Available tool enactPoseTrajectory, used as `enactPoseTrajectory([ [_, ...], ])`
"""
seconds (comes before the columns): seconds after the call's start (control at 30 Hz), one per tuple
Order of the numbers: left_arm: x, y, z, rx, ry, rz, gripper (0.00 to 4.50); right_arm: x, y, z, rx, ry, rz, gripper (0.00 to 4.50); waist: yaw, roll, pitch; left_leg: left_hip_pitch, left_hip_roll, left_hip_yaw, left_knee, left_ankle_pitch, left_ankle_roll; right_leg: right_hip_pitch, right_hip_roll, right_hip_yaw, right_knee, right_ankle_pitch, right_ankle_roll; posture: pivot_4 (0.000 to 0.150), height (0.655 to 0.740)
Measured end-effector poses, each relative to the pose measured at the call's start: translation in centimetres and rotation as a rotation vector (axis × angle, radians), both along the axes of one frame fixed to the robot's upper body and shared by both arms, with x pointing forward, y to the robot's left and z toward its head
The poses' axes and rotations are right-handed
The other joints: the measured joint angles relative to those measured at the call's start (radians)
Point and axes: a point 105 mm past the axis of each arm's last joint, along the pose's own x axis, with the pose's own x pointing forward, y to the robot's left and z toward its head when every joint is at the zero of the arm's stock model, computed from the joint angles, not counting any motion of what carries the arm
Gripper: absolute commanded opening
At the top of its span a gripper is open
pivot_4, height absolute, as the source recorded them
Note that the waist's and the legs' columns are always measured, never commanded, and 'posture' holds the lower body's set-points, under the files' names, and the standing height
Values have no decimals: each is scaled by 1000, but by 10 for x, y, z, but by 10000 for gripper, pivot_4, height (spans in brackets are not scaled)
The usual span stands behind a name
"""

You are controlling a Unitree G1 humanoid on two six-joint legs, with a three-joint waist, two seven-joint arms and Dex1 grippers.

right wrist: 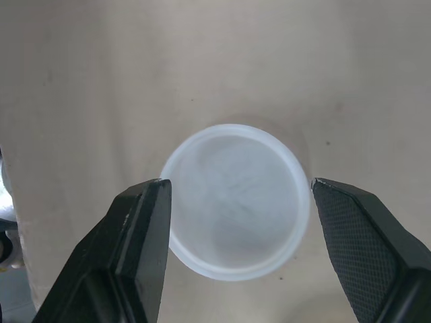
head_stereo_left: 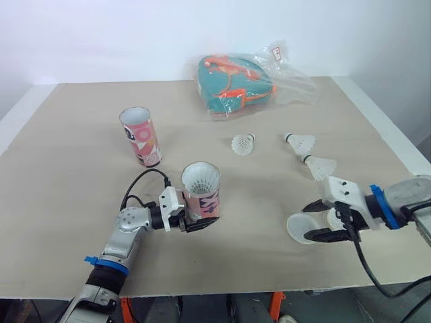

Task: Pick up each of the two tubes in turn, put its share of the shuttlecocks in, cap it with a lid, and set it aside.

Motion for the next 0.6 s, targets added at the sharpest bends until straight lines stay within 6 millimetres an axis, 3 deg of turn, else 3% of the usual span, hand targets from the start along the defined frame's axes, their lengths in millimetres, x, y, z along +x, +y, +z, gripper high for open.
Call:
enactPoseTrajectory([
  [0.6,1,-8,2,5,5,-28,36515,18,-13,-20,-1,39,-72,35820,-7,0,0,0,0,2,-1,0,0,-1,1,6,0,0,3,1500,7387],
])
